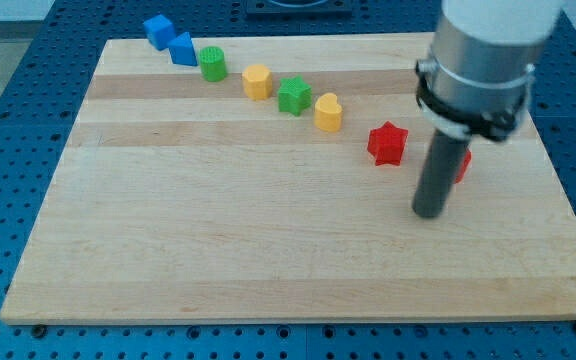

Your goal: Slide the red circle closer to red star

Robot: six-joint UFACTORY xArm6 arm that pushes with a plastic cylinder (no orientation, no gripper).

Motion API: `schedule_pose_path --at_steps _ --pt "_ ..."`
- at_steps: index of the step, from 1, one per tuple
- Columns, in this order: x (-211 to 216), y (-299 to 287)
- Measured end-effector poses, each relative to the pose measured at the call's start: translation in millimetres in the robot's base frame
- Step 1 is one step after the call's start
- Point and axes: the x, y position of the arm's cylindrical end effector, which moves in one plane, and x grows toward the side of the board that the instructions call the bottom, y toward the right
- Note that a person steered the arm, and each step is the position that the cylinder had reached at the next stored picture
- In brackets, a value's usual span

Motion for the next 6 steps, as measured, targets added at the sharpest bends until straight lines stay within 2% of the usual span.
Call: schedule_pose_path --at_steps 1,2,3,5,6 --pt "7 52" --pt "-26 92" --pt "-71 106" --pt "-88 29" --pt "-82 27"
